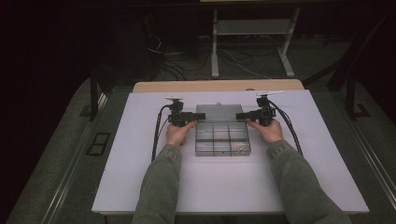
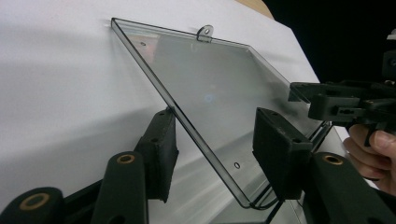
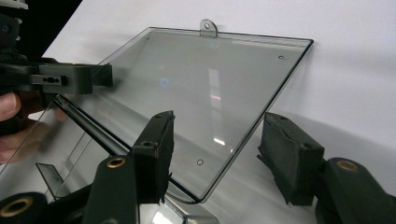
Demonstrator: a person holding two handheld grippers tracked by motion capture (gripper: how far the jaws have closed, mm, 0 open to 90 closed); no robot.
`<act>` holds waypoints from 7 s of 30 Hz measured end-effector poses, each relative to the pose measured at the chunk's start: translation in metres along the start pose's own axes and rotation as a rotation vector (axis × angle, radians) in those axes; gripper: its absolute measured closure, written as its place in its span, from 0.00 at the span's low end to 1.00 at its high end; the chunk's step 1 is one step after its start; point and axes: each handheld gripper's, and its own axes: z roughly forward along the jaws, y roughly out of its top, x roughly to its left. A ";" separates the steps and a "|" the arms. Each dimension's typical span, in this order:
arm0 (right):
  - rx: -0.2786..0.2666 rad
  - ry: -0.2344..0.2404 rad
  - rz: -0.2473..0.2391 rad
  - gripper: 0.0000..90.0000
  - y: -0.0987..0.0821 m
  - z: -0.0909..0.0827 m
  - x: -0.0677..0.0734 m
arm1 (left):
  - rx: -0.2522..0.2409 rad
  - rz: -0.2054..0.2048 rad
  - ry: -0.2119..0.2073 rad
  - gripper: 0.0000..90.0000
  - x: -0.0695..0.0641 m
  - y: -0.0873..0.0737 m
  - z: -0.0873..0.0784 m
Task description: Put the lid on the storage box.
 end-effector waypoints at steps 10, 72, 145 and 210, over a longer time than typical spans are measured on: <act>-0.010 -0.020 0.009 0.52 -0.001 -0.001 0.005 | -0.030 -0.009 -0.005 0.62 -0.001 -0.001 -0.003; -0.023 -0.034 -0.170 0.69 0.004 -0.019 0.023 | -0.223 0.186 -0.020 0.82 -0.027 0.016 -0.022; -0.186 0.056 -0.352 0.90 0.021 -0.111 0.097 | -0.231 0.471 -0.113 0.59 -0.075 -0.021 -0.069; -0.089 0.114 -0.319 0.85 -0.072 -0.069 0.090 | -0.021 0.471 -0.044 0.41 -0.070 -0.098 -0.087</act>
